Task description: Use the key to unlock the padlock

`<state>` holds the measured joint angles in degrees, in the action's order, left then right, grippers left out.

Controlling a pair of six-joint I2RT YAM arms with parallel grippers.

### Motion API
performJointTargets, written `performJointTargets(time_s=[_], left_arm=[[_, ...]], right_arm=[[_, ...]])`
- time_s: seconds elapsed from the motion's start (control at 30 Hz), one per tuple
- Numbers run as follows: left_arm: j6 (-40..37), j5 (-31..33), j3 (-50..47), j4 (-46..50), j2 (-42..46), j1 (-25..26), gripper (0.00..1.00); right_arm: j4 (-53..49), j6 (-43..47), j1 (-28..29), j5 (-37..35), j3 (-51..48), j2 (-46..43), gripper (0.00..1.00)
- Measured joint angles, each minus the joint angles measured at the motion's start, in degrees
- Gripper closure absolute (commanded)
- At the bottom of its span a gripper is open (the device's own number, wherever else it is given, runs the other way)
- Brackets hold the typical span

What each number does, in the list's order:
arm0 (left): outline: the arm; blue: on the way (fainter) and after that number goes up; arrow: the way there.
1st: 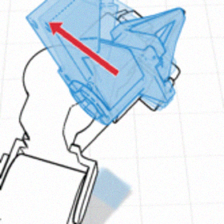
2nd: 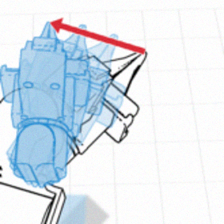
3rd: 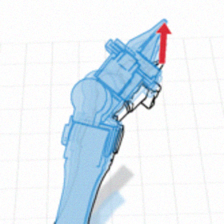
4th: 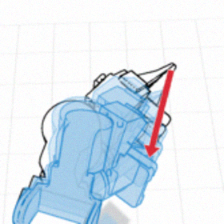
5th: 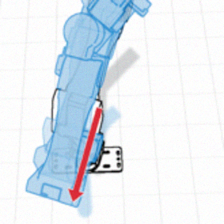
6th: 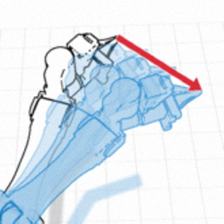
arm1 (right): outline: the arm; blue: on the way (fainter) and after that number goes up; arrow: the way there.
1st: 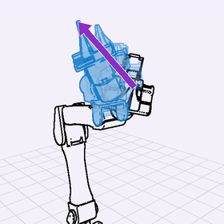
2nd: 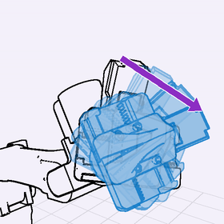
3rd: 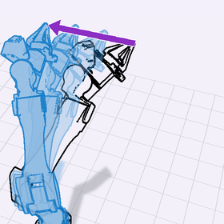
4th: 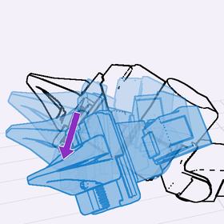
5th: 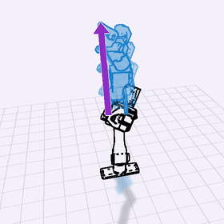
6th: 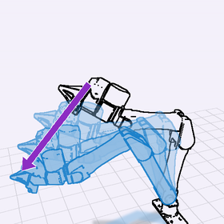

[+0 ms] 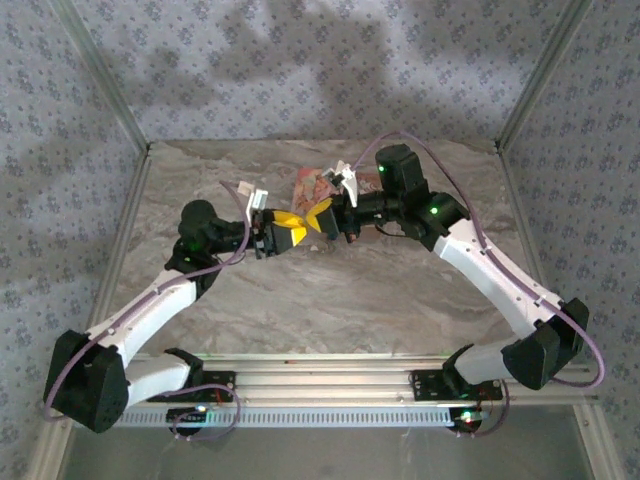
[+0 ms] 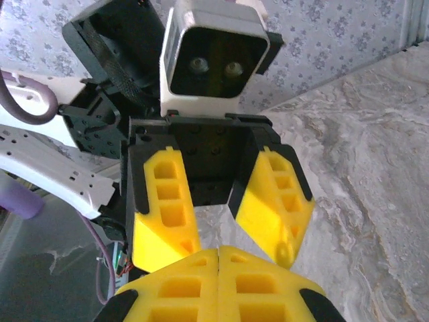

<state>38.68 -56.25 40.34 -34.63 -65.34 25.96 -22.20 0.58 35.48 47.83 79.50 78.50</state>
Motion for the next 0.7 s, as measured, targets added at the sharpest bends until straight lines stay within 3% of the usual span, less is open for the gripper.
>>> performJointTargets(time_s=[0.17, 0.47, 0.6, 0.7], left_arm=[[0.0, -1.2, 0.4, 0.1, -0.9, 1.2, 0.58], [-3.4, -1.8, 3.1, 2.8, -1.3, 2.8, 1.00], [-4.7, -1.5, 3.6, 4.4, -1.2, 3.0, 1.00], [-5.1, -0.9, 3.7, 5.2, -1.3, 3.0, 1.00]], right_arm=[[0.7, -1.0, -0.5, 0.9, -0.9, -0.5, 1.00], [2.2, -2.8, -1.5, 1.8, -2.4, -1.6, 1.00], [3.5, -4.8, -2.2, 2.6, -3.5, -2.0, 1.00], [5.9, -8.5, -2.6, 3.0, -4.9, -2.0, 0.73]])
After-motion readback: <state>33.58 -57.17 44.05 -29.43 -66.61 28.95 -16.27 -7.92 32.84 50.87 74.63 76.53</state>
